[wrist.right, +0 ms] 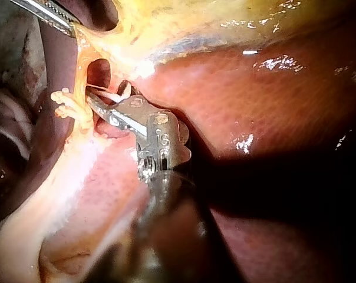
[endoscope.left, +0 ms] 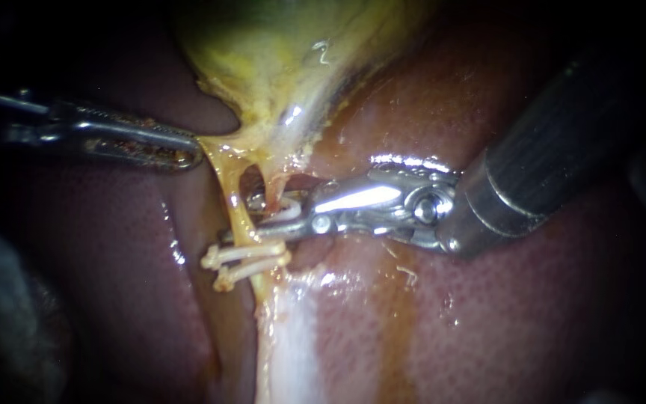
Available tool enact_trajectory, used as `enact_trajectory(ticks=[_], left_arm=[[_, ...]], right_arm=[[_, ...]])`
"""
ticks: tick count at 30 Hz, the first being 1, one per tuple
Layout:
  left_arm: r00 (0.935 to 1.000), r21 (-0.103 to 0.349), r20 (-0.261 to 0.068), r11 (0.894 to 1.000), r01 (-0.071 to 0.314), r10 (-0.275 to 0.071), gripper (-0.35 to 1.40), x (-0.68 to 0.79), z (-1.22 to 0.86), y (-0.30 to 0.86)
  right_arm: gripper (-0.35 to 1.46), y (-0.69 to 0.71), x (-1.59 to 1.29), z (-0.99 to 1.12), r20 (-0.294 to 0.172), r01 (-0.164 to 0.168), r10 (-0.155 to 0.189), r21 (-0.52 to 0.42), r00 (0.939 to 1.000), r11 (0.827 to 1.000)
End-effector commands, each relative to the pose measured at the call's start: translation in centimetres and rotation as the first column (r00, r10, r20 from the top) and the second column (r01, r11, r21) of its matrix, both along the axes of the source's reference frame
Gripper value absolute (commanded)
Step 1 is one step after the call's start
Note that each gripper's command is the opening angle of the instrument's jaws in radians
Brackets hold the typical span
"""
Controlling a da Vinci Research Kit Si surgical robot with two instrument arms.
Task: Clipping third clip left tube
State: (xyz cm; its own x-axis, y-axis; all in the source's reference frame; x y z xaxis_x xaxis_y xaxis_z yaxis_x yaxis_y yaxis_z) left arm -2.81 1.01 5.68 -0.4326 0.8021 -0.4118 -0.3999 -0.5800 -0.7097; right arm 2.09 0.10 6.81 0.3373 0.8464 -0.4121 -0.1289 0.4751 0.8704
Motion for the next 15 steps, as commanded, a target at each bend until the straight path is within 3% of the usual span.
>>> enact_trajectory(ticks=[1, 15], left_arm=[[1.0000, 0.000, 0.000, 1.000, 0.000, 0.000, -0.35, 0.01, 0.00, 0.00], [1.0000, 0.004, -0.001, 1.000, 0.003, -0.003, -0.35, 0.04, -0.01, 0.00]], right_arm=[[0.44, 0.00, -0.01, -0.01, 0.001, -0.001, 0.001, 0.003, 1.0000, 1.000], [0.44, 0.10, -0.48, -0.27, -0.011, 0.012, -0.011, 0.026, 0.9999, 1.000]])
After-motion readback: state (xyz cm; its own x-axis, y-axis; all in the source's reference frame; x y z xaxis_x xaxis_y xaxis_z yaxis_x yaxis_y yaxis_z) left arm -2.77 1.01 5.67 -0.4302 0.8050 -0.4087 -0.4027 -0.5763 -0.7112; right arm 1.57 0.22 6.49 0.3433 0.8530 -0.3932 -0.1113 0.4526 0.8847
